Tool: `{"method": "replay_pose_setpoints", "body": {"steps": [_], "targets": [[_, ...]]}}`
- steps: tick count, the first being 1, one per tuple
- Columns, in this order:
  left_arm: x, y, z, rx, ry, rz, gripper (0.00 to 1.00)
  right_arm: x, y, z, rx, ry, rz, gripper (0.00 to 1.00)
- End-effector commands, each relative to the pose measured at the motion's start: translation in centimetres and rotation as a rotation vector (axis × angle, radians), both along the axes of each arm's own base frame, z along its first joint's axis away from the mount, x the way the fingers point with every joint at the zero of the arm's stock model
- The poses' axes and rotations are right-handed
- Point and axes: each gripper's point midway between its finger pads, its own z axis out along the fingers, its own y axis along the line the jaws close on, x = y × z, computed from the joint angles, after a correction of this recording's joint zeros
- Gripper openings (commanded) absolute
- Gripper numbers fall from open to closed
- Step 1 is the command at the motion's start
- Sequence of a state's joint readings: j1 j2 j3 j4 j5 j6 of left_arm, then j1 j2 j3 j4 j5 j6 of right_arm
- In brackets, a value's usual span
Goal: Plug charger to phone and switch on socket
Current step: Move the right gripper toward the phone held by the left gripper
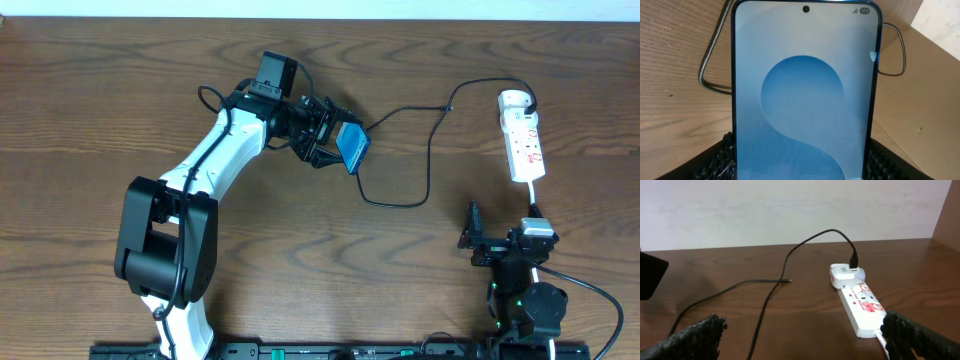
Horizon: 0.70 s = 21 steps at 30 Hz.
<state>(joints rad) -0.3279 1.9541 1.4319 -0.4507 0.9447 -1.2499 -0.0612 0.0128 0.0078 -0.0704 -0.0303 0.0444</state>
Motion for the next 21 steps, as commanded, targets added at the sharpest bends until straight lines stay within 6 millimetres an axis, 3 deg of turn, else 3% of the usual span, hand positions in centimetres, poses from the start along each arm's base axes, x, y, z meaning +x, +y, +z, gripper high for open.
{"method": "replay_pose_setpoints", "body": {"steps": [1,21], "targets": [[-0.28,-0.30,1.43,-0.040,-0.039,-0.032,0.67,-0.02,0.21,-0.04,0.010,-0.001,0.008,0.99],[-0.30,-0.32,1.48,-0.042,-0.073,-0.056,0.67,-0.01,0.20,0.13,0.010,-0.008,0.008,0.99]]}}
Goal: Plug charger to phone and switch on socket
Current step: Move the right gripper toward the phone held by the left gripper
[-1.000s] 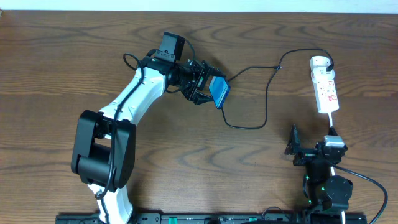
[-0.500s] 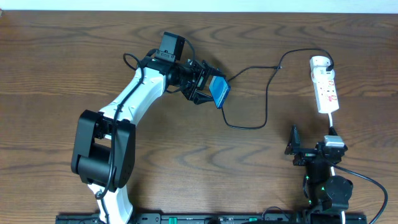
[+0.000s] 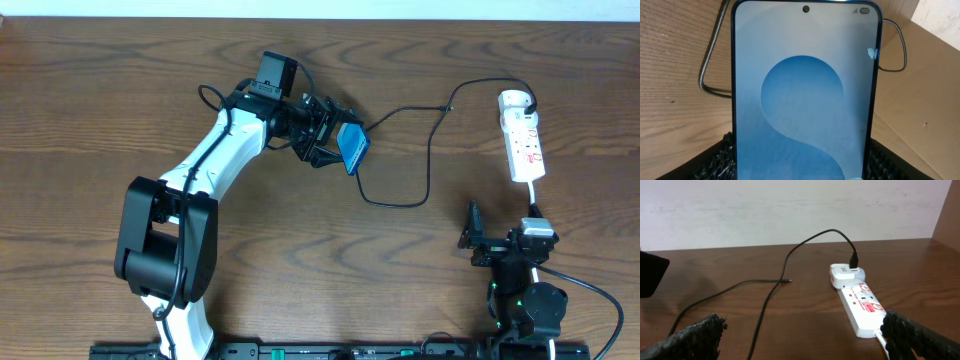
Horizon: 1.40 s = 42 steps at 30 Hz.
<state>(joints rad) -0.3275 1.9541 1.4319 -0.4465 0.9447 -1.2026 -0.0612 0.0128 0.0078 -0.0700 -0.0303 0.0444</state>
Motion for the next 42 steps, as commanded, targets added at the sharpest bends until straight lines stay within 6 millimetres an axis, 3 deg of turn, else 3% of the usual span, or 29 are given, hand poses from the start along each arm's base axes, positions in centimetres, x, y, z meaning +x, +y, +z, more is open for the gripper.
{"method": "replay_pose_setpoints", "body": {"steps": [1,4,6,10,12,13,15,17,23,26,28,32,38,42], "targets": [[-0.4,-0.3,1.5,-0.043,-0.029,-0.032,0.67,0.0,0.2,0.2,0.011,-0.012,0.011,0.99],[-0.4,-0.3,1.5,-0.046,-0.029,-0.034,0.67,0.0,1.0,0.5,0.092,-0.023,0.048,0.99],[-0.4,-0.3,1.5,-0.045,-0.031,-0.035,0.67,0.0,1.5,0.5,0.268,-0.020,0.064,0.99],[-0.4,-0.3,1.5,-0.045,-0.032,-0.035,0.67,-0.3,4.0,0.5,0.862,0.050,0.162,0.99],[-0.4,-0.3,1.5,-0.045,-0.032,-0.035,0.67,-0.4,4.2,0.5,1.105,0.079,0.150,0.99],[-0.4,-0.3,1.5,-0.045,-0.031,-0.035,0.67,-0.4,4.2,0.5,1.144,0.083,0.146,0.99],[-0.4,-0.4,1.5,-0.045,-0.032,-0.036,0.67,-0.3,4.0,0.5,1.152,0.075,0.131,0.99],[-0.4,-0.4,1.5,-0.045,-0.031,-0.036,0.67,-0.1,2.1,0.5,1.148,0.014,0.035,0.99],[-0.4,-0.4,1.5,-0.045,-0.031,-0.035,0.67,0.0,1.6,0.8,1.099,-0.016,0.019,0.99],[-0.4,-0.4,1.5,-0.045,-0.031,-0.036,0.67,-0.1,2.1,3.9,0.802,-0.131,0.117,0.99],[-0.4,-0.4,1.5,-0.045,-0.031,-0.035,0.67,-0.3,2.1,5.8,0.692,-0.189,0.135,0.99],[-0.4,-0.4,1.5,-0.045,-0.032,-0.036,0.67,-0.1,2.1,7.1,0.649,-0.172,0.129,0.99],[-0.4,-0.4,1.5,-0.045,-0.032,-0.036,0.67,2.2,3.8,9.3,0.605,-0.036,0.183,0.99],[-0.4,-0.4,1.5,-0.045,-0.032,-0.035,0.67,4.8,6.5,10.3,0.609,0.137,0.247,0.99]]}}
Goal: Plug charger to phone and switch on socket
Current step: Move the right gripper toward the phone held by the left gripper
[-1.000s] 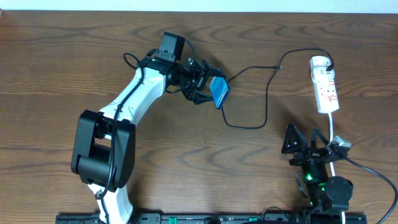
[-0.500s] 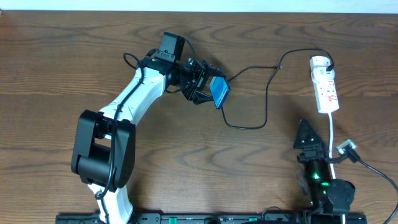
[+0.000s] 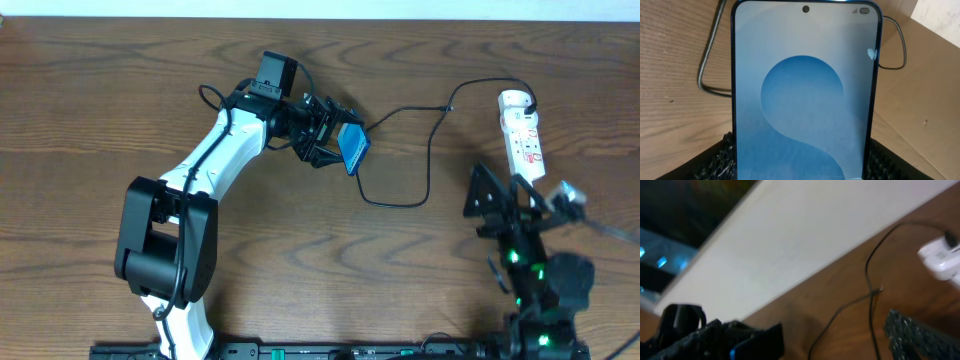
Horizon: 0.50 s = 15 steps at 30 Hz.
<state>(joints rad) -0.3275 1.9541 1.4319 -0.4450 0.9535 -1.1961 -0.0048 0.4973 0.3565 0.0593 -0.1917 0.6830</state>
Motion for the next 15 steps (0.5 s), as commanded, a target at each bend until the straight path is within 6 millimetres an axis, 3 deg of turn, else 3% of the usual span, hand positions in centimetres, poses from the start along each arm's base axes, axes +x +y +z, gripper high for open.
{"method": "replay_pose_setpoints", "body": {"steps": [1,8,11,15], "targets": [[-0.4,-0.3,1.4,-0.038,-0.027,-0.028,0.67,1.8,3.2,1.7,-0.047,0.072,0.138,0.99],[-0.4,-0.3,1.4,-0.038,-0.028,-0.028,0.67,3.2,9.8,1.9,-0.106,0.355,0.285,0.99],[-0.4,-0.3,1.4,-0.038,-0.027,-0.028,0.67,1.9,12.9,1.4,-0.130,0.501,0.392,0.99],[-0.3,-0.3,1.4,-0.037,-0.028,-0.028,0.67,0.6,16.1,1.7,-0.089,0.518,0.561,0.99]]}}
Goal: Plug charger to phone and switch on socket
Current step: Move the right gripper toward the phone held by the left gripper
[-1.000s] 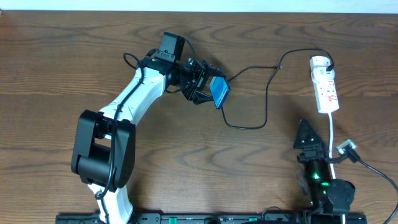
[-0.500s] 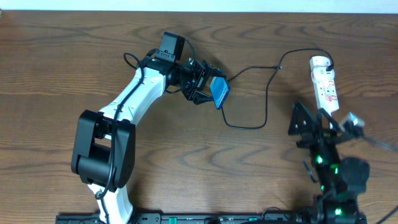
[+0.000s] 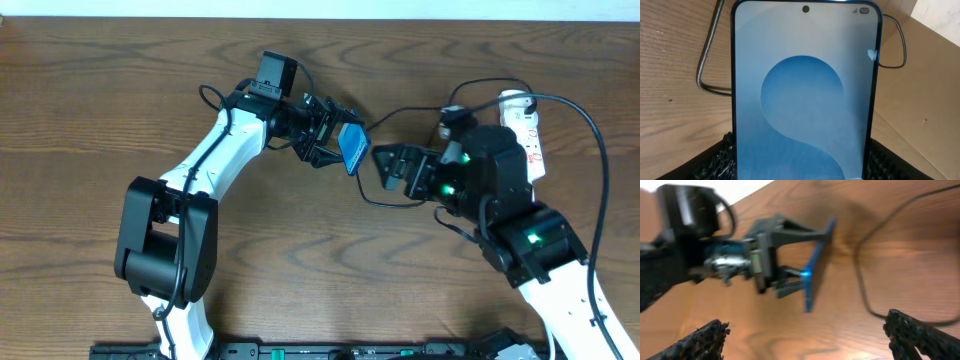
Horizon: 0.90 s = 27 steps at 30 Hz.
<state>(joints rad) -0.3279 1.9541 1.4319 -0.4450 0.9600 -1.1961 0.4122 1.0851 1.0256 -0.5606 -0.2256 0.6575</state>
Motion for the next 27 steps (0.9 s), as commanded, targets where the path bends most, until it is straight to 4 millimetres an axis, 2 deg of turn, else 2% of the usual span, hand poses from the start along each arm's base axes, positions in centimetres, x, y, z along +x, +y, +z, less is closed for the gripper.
{"method": "replay_pose_setpoints", "body": {"steps": [1,4,5,6,11,16,20,24,27], "targets": [[-0.3,-0.2,1.3,-0.032,-0.029,-0.024,0.67,-1.0,2.0,0.9,0.057,0.017,0.101,0.99],[-0.3,-0.2,1.3,-0.032,-0.030,-0.024,0.67,-0.2,1.5,0.8,0.035,0.000,0.061,0.99],[-0.3,-0.2,1.3,-0.032,-0.030,-0.024,0.67,0.7,1.1,1.1,0.022,-0.035,0.025,0.93],[-0.3,-0.2,1.3,-0.032,-0.032,-0.026,0.67,1.0,1.1,1.2,0.025,-0.042,0.014,0.91],[-0.3,-0.2,1.3,-0.032,-0.042,-0.032,0.67,1.1,1.6,0.1,0.006,0.023,-0.032,0.88],[-0.3,-0.2,1.3,-0.032,-0.042,-0.032,0.67,1.4,1.8,-1.1,-0.167,0.065,-0.125,0.81],[-0.3,-0.2,1.3,-0.032,-0.042,-0.032,0.67,2.5,3.5,-2.5,-0.249,0.081,-0.134,0.80],[-0.3,-0.2,1.3,-0.032,-0.042,-0.032,0.67,3.7,3.5,-4.9,-0.306,0.116,-0.199,0.75],[-0.3,-0.2,1.3,-0.032,-0.042,-0.032,0.67,4.1,3.7,-6.1,-0.322,0.135,-0.205,0.68]]}}
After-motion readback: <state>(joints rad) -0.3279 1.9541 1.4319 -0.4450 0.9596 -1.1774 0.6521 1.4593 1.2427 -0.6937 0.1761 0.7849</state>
